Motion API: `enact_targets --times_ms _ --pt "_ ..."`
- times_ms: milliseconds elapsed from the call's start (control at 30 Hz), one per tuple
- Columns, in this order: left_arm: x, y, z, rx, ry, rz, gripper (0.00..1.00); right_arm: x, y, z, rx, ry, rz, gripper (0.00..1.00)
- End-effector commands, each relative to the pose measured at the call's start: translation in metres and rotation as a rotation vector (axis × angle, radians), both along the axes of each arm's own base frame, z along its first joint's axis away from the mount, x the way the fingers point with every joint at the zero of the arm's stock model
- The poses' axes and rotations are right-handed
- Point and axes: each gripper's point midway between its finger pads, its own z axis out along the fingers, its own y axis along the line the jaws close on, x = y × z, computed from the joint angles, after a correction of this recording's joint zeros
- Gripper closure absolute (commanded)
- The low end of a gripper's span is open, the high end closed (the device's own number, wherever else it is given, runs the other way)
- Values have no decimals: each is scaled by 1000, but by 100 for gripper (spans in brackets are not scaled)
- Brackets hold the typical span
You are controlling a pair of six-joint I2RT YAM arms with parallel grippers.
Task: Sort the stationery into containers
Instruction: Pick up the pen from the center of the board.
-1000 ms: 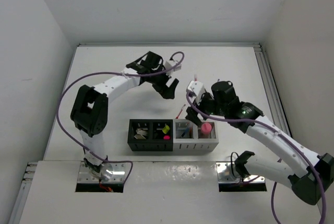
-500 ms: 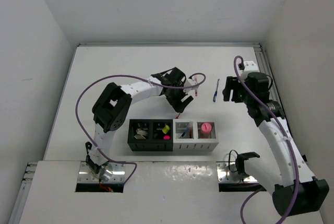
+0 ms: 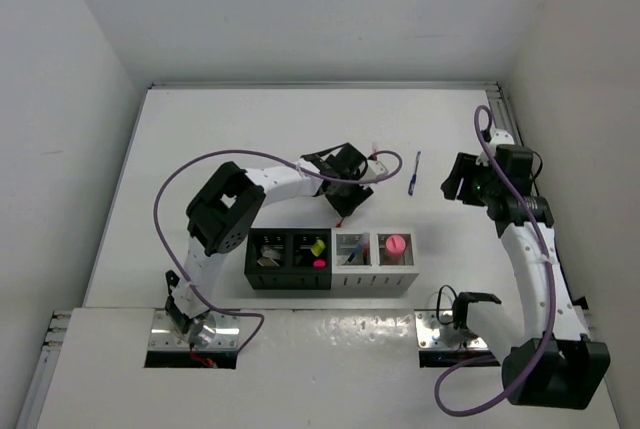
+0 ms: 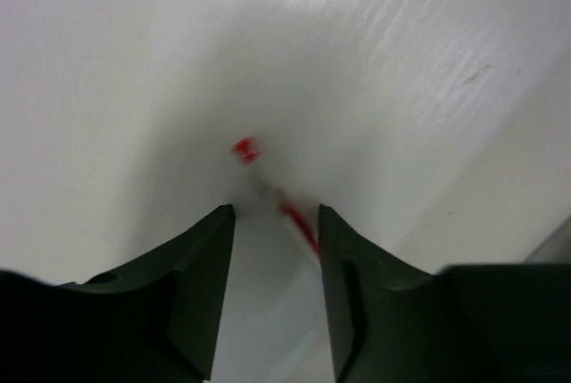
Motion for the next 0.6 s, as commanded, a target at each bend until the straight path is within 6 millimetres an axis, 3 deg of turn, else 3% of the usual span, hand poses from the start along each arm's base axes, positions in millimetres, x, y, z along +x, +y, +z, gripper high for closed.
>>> enact_targets --times_ms 0,233,333,367,433,467,567 --pt "11 10 -14 35 -21 84 54 2 5 4 33 -16 37 42" --pt "37 29 -22 43 -2 172 98 8 2 6 34 -36 50 44" --pt "58 35 -23 5 41 230 100 11 6 8 49 -49 71 45" --pt "76 41 -13 -37 35 259 100 12 7 9 53 -54 77 45" --pt "94 40 1 -131 50 272 100 14 14 11 66 -69 121 46" --pt "118 45 20 -197 23 299 100 14 17 13 68 -76 138 46" --pt "158 50 61 -340 -1 335 100 18 29 16 58 -107 229 46"
